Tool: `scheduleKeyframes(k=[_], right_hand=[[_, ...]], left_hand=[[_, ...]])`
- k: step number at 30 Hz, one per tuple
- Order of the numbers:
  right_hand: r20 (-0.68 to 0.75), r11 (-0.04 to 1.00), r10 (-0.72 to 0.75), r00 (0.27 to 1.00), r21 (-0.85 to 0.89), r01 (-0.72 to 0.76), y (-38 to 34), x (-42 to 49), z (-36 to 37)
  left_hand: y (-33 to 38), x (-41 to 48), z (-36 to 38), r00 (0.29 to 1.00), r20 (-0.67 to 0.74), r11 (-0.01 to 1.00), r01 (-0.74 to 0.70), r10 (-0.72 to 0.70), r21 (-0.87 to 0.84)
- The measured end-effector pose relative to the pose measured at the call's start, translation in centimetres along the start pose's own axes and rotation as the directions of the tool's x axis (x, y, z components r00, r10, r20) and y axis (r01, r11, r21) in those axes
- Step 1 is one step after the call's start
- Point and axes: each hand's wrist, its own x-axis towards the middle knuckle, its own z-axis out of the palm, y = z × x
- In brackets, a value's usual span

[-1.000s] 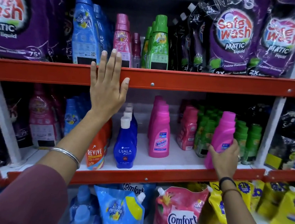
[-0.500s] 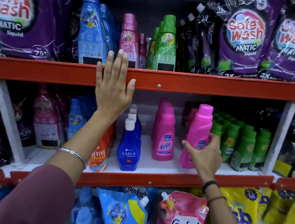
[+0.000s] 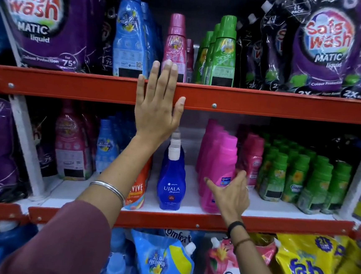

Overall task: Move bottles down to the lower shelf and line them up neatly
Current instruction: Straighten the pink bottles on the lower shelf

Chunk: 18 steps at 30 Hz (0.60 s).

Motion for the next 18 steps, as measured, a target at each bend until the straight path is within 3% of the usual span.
scheduleKeyframes(k=[12,15,18], right_hand=[[0.063,0.997,-0.062,0.996,-0.045,0.065,0.1,-0.8,-0.6],[0.109,0.984,-0.033,0.994,0.177,0.014,1.1,-0.9,-1.5],[0.164,0.879,-0.01,0.986,0.471,-0.069,2.2,-1.1,-2.5]], left_hand=[[0.9,-0.3,-0.8,0.997,0.062,0.992,0.062,-0.055,-0.107],[2.7,-2.1,-1.8,0.994,0.097,0.953,0.069,-0.042,-0.296],[5.4,-5.4,-2.7,0.992,0.127,0.884,0.045,0.016,-0.465]])
